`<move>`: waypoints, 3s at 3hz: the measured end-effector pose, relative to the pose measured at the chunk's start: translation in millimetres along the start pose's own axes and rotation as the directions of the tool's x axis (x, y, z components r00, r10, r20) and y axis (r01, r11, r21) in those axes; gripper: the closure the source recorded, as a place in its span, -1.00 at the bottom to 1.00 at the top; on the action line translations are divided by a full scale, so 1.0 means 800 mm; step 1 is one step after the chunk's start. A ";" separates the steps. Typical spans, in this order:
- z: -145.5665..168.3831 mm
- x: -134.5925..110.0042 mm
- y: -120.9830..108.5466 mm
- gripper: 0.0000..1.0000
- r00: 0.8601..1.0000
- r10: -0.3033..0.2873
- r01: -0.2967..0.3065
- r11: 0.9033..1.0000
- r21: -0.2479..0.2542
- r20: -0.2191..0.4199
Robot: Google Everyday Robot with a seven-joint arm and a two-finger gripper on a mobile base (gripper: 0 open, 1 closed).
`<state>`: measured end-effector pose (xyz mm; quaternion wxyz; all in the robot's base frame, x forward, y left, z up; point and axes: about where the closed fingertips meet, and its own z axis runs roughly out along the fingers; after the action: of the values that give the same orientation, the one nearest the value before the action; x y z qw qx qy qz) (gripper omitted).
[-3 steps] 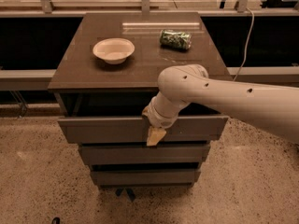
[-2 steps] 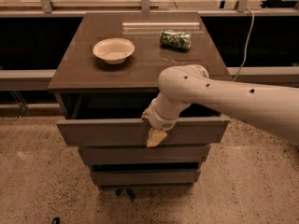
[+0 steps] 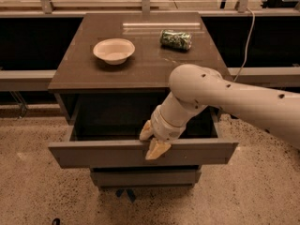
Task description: Open top drawer
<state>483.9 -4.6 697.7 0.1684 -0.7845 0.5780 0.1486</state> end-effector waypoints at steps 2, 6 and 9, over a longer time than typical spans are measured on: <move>-0.043 -0.039 0.097 -0.14 0.996 -0.015 0.026 0.992 -0.121 0.092; -0.048 -0.051 0.028 -0.62 0.992 0.076 -0.084 0.993 0.081 0.099; -0.031 -0.018 -0.063 0.77 0.943 0.244 -0.277 0.952 0.129 0.224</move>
Offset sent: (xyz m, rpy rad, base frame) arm -0.1234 -0.0185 0.0635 0.0857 0.1746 0.1080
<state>528.9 10.6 730.6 0.2680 -0.6653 0.6664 0.2035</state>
